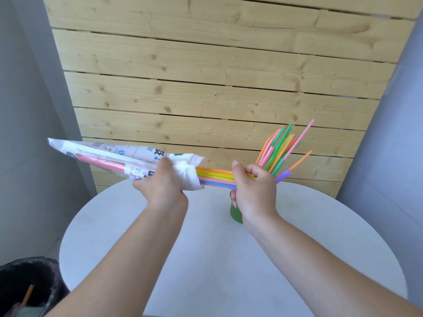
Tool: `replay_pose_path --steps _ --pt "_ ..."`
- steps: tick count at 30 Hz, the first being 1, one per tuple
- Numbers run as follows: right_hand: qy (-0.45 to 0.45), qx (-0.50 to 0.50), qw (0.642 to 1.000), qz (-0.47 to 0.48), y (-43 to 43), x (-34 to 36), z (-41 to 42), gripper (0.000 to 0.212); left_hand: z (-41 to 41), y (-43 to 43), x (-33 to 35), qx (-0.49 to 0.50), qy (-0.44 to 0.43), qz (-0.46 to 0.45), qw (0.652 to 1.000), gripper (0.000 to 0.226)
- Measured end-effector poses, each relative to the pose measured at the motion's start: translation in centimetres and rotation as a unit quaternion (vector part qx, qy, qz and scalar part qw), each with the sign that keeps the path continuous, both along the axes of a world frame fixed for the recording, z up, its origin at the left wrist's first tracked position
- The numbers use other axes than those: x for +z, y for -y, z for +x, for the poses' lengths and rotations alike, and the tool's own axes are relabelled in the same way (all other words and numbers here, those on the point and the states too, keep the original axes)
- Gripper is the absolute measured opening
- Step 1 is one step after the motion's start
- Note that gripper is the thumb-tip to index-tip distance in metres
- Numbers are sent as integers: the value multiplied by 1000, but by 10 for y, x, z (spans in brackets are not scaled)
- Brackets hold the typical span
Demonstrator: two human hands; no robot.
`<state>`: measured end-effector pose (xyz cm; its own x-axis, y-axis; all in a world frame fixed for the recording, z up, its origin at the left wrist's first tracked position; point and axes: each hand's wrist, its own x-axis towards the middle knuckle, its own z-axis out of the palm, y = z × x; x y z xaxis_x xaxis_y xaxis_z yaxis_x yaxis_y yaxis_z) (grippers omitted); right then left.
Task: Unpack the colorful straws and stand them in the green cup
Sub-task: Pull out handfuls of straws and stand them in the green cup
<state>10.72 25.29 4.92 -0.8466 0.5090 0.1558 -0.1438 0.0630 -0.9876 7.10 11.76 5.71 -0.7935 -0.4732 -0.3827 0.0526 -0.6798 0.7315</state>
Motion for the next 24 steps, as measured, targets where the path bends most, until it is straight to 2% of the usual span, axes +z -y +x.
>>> replay_pose_path --steps 3,7,11,19,24 --pt "-25 3 999 45 -10 11 0 46 -3 9 1 -2 7 20 1000 50" --pt "-72 -3 990 121 -19 24 -2 41 -6 14 2 -18 15 43 999 38" --pt "-82 -17 982 172 -28 33 -2 43 -5 15 4 -23 12 57 998 36" --pt "-80 -9 983 164 -42 49 0 41 -7 20 5 -17 2 66 998 43" --pt "-89 -9 984 153 -48 53 0 43 -9 23 3 -23 7 78 997 27"
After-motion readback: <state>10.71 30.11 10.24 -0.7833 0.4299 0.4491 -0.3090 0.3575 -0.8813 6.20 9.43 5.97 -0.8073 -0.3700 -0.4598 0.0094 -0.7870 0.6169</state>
